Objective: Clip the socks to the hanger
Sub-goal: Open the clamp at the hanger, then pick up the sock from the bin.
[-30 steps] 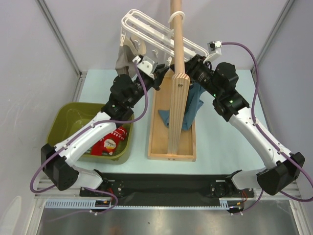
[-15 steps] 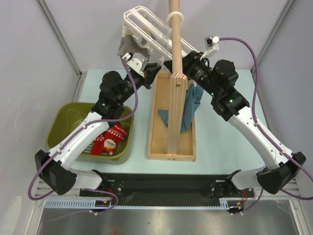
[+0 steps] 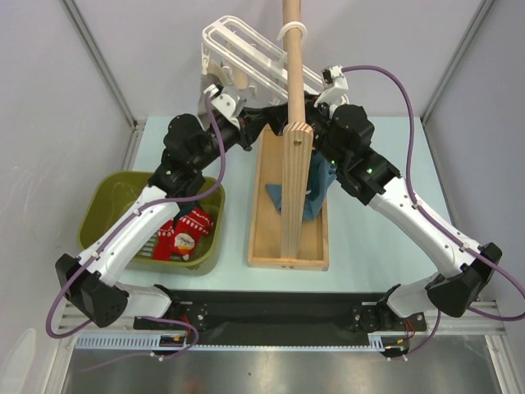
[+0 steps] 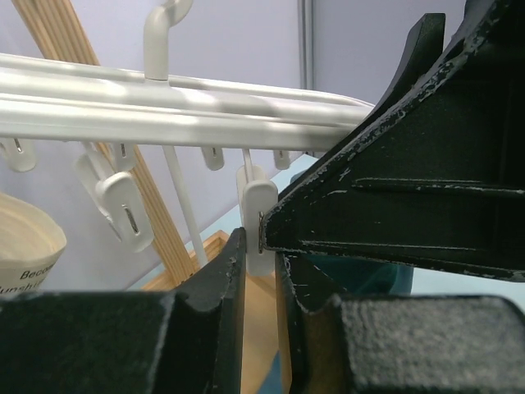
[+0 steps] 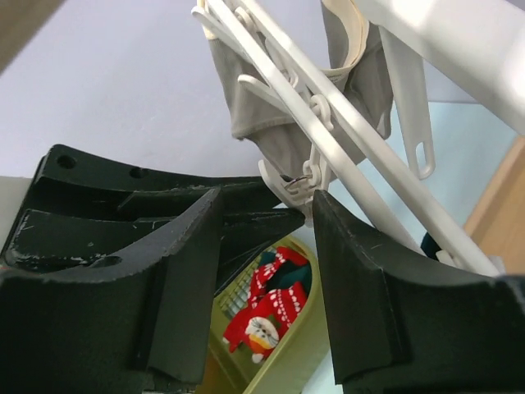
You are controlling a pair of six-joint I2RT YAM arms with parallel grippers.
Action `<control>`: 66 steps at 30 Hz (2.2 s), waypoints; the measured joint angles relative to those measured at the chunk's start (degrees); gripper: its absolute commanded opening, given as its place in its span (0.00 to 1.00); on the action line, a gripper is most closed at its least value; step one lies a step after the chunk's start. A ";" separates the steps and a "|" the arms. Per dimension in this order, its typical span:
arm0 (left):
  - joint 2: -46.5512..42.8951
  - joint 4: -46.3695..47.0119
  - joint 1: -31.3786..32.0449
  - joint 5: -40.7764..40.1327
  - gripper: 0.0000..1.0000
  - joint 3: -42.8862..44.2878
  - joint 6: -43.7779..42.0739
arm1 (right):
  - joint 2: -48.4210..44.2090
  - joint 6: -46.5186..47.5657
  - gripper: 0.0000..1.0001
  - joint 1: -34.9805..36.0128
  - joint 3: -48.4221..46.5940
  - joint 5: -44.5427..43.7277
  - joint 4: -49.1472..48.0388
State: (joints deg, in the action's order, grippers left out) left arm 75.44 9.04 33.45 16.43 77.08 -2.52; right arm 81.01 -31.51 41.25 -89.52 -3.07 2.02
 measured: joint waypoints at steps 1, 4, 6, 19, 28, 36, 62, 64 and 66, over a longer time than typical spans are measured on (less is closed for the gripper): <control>0.11 0.00 0.00 0.20 0.00 0.11 0.11 | 0.00 0.39 0.53 0.20 0.00 -1.03 0.07; 0.59 -0.26 -0.02 0.59 0.00 0.68 0.55 | 0.00 1.31 0.53 0.63 0.02 -3.80 0.09; 1.01 -0.52 -0.04 0.90 0.00 1.18 0.66 | 0.00 1.57 0.53 0.68 0.02 -4.94 0.09; 1.79 -1.07 -0.04 2.45 0.00 2.03 1.07 | 0.46 1.51 0.53 0.94 0.04 -9.11 -0.76; 2.34 -1.07 -0.15 2.40 0.00 2.25 1.05 | 2.23 1.68 0.51 1.46 1.03 -11.13 -5.35; 2.49 -1.53 -0.22 2.29 0.00 2.86 1.05 | 2.67 2.97 0.28 1.66 1.27 -13.20 -6.69; -19.34 -18.99 -21.70 -2.86 0.47 -4.79 20.24 | 3.74 -0.59 0.00 1.22 -1.53 -19.15 0.11; -21.20 -22.58 -22.91 -4.96 0.51 -6.34 21.75 | 3.74 -1.99 0.00 1.01 -2.08 -19.65 1.68; -22.10 -26.14 -24.83 -6.45 0.52 -7.87 23.04 | 3.74 -2.86 0.00 0.90 -2.45 -20.00 2.73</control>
State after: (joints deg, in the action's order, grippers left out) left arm 53.34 -17.10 8.62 9.98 69.21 20.51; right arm 84.75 -34.37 42.15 -91.96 -23.07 4.75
